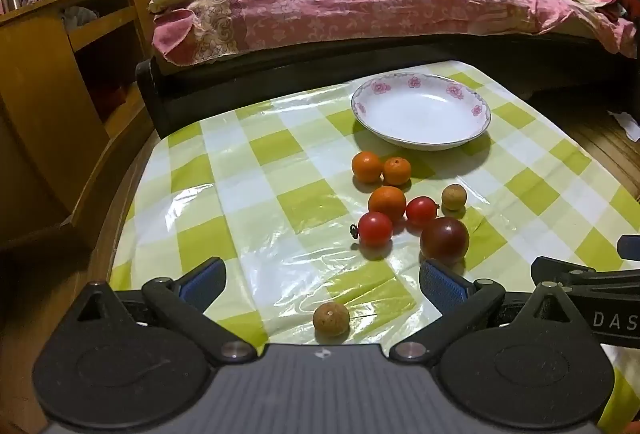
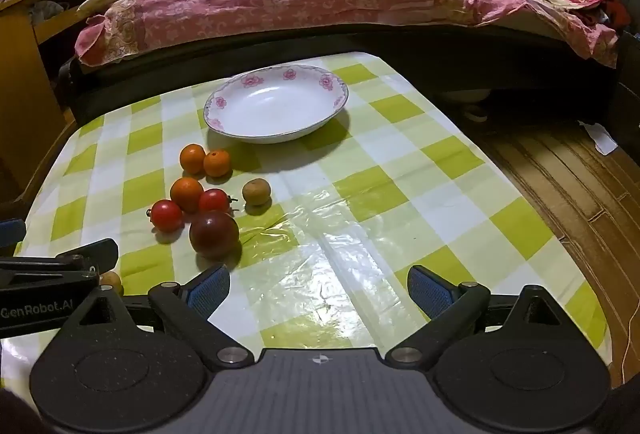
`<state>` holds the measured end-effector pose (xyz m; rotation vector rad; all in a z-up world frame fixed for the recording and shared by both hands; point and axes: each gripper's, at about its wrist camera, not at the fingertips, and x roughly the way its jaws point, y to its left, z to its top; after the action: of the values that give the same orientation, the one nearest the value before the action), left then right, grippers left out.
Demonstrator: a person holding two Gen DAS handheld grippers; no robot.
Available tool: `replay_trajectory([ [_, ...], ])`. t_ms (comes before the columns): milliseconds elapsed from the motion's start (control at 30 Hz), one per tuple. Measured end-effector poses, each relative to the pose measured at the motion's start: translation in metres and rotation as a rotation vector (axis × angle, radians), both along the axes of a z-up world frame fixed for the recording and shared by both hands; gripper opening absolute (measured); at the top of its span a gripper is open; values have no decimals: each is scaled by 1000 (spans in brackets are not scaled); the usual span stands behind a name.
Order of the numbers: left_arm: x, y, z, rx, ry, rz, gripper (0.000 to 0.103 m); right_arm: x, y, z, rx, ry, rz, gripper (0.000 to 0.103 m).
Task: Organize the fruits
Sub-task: 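Move both grippers toward the cluster of tomatoes beside the plate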
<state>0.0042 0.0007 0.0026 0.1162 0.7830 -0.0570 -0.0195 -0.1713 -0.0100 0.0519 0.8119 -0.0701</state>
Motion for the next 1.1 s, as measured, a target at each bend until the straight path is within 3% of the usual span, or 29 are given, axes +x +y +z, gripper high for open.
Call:
replay_trajectory([
  [1100,-3,0,-8,5,-9,-14,103,4,10,-6,14,30,19,83],
])
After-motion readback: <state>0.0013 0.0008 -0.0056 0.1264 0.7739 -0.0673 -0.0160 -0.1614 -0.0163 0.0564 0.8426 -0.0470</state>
